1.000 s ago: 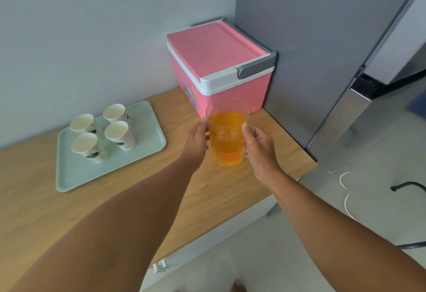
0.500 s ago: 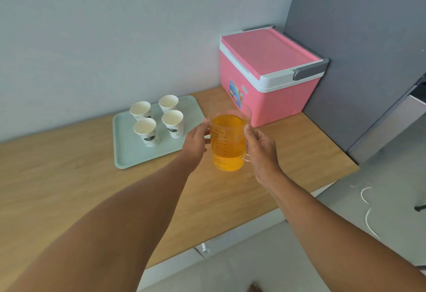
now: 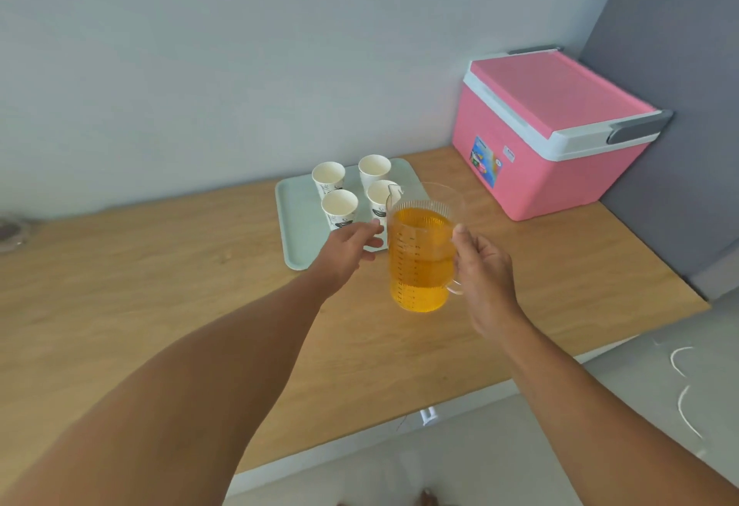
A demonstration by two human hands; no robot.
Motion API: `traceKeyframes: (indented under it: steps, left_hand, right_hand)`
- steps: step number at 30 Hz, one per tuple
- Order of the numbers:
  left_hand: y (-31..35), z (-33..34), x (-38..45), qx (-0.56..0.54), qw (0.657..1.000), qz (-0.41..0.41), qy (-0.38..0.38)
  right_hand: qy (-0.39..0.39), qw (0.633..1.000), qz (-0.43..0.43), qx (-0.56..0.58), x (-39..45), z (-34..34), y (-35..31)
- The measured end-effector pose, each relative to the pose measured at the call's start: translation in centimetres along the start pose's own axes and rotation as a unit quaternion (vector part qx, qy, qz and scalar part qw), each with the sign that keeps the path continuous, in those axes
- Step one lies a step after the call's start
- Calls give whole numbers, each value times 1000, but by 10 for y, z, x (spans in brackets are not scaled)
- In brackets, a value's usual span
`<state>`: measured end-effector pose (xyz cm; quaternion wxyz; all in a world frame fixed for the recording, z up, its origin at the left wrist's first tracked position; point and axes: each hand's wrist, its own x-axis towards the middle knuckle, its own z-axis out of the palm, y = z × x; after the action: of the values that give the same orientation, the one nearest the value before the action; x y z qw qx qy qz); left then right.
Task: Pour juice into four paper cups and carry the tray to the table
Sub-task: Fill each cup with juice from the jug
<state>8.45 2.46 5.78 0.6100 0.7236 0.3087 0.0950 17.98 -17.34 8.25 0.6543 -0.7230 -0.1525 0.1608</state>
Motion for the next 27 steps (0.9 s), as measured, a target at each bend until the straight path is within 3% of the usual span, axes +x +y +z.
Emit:
traceKeyframes:
  steps: [4, 10, 18, 27]
  left_hand:
    - [-20, -26, 2, 4, 997, -41, 66]
    - [-47, -49, 11, 108, 980, -85, 145]
    - [-51, -51, 57, 163, 965, -55, 198]
    - [-72, -62, 118, 103, 982, -47, 155]
  right_hand:
    - [-19, 1000, -5, -12, 2, 4, -9]
    - [-61, 998, -17, -19, 3, -7, -11]
    - [-61, 997, -32, -19, -6, -4, -17]
    - [16, 999, -16, -37, -31, 36, -28]
